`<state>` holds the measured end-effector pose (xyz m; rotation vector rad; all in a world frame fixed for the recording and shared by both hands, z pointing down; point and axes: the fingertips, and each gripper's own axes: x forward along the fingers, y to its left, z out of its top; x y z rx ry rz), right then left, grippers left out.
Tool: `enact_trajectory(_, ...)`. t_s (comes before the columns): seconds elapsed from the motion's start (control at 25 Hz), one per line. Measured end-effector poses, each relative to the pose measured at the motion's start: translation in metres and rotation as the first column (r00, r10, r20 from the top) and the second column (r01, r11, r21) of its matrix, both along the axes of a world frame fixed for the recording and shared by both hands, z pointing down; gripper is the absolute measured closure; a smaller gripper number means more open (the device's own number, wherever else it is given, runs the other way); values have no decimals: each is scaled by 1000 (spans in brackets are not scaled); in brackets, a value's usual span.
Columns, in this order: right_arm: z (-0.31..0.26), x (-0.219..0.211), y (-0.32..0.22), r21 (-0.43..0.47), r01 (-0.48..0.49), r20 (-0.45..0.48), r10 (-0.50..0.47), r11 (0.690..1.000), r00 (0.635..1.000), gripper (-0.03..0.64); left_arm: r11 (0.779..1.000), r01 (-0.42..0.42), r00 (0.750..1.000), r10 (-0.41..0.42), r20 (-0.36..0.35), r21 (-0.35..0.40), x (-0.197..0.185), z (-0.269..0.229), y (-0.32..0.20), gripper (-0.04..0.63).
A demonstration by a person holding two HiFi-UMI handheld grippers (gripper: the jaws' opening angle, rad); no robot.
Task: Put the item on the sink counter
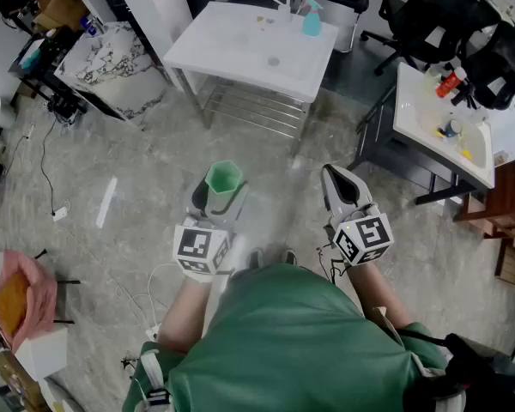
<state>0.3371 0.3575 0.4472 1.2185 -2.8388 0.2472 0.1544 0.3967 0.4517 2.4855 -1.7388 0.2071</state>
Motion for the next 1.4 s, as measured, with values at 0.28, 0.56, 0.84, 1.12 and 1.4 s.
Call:
enact_trajectory(0.28, 7, 16, 2, -15, 18, -3, -18, 1000, 1000, 615, 1000, 22, 1000, -22, 0, -18, 17, 4, 4, 284)
enact_trajectory(0.56, 5, 18, -11, 0, 48, 40, -48, 999, 998, 615, 995, 101, 995, -101, -11, -7, 8, -11, 2, 284)
enact_trajectory(0.84, 25, -14, -36, -57, 94, 25, -93, 994, 995, 615, 983, 181, 983, -181, 6, 12, -38, -11, -8, 284)
enact_trajectory(1.12, 29, -89, -102, -69, 76, -33, -78, 995, 996, 615, 980, 197, 980, -196, -32, 17, -124, 1, -71, 284)
enact_trajectory(1.4, 10, -196, -181, -67, 43, -63, -47, 997, 997, 615, 986, 168, 984, -166, -60, 22, -234, -3, -155, 284)
